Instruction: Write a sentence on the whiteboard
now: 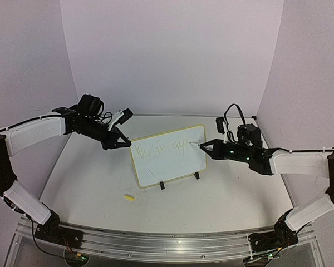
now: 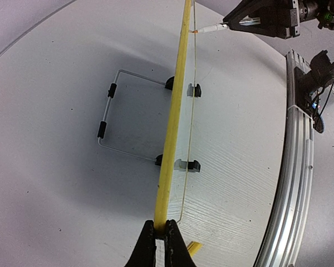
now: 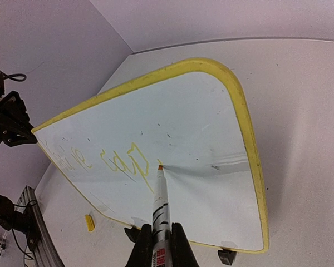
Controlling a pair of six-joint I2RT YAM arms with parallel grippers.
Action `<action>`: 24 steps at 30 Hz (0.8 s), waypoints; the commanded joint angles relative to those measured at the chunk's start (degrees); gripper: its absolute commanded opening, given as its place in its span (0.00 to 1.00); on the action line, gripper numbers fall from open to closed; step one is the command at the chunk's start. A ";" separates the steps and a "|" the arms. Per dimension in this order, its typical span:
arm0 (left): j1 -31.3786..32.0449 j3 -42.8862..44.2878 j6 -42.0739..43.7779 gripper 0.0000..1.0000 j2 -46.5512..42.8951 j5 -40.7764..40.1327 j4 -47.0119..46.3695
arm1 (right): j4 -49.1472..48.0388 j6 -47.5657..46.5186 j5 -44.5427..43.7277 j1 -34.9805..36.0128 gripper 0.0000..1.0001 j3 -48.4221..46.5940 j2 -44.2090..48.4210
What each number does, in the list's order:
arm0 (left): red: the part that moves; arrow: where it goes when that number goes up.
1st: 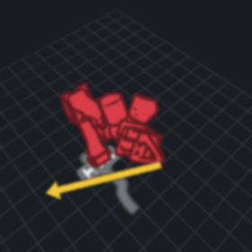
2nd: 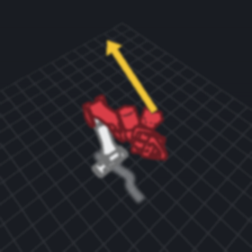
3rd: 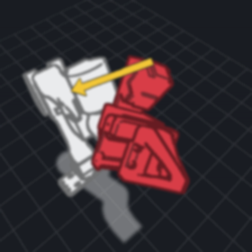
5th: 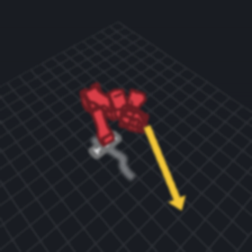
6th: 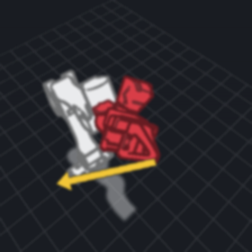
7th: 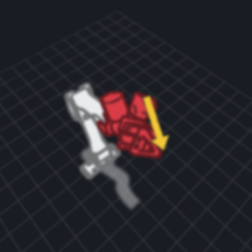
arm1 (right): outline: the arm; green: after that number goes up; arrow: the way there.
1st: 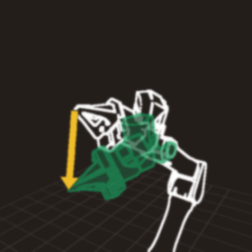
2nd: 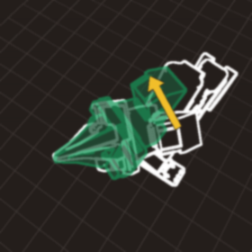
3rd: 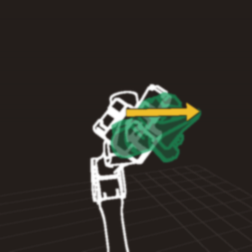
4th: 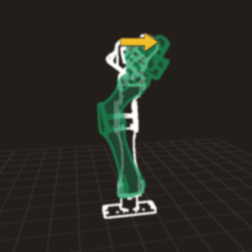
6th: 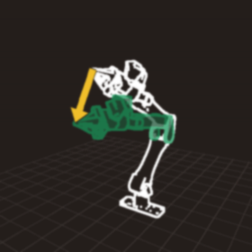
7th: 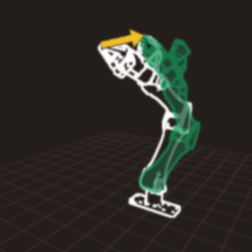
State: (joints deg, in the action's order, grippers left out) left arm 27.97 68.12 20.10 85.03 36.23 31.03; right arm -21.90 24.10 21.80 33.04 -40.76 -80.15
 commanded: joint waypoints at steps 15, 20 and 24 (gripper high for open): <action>0.17 0.28 2.55 0.00 0.39 -1.94 0.65 | -0.78 -1.34 3.13 -0.25 0.00 -2.43 -2.35; 0.16 0.38 2.62 0.00 0.48 -1.95 0.65 | -0.26 -1.09 3.13 -0.21 0.00 -1.09 -2.32; 0.22 0.40 2.60 0.00 0.55 -1.88 0.64 | 0.78 -1.08 0.52 -0.22 0.00 -0.25 -1.28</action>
State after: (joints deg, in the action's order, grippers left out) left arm 27.97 68.12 20.08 85.03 36.23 31.03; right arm -21.61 23.40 24.90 33.04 -41.85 -82.08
